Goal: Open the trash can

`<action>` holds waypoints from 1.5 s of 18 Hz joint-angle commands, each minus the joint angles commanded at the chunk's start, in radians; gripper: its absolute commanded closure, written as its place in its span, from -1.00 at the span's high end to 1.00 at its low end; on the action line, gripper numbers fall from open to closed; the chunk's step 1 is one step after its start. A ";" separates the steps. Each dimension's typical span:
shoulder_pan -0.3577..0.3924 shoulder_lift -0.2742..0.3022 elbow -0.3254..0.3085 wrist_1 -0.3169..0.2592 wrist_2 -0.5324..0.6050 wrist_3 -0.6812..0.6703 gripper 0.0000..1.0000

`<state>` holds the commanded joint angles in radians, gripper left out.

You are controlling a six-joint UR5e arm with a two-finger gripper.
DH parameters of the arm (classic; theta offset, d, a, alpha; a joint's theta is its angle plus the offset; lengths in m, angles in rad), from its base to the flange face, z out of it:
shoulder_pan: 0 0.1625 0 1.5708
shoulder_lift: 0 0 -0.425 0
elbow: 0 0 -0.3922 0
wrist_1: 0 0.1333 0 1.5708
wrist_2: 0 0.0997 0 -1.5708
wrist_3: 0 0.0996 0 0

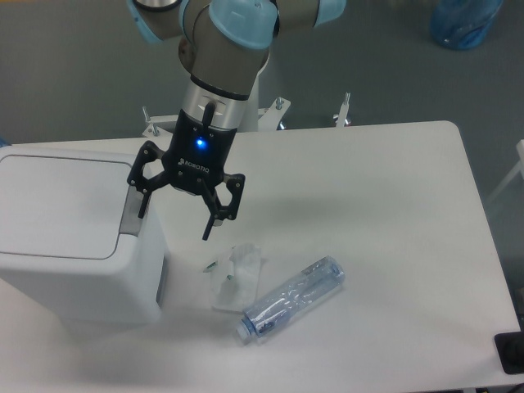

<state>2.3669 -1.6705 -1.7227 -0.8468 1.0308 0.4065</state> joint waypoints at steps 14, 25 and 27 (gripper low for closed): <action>0.003 0.003 0.021 0.000 -0.008 -0.002 1.00; 0.199 -0.219 0.181 0.005 0.080 0.287 1.00; 0.209 -0.282 0.239 0.005 0.115 0.310 1.00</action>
<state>2.5755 -1.9524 -1.4837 -0.8422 1.1457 0.7163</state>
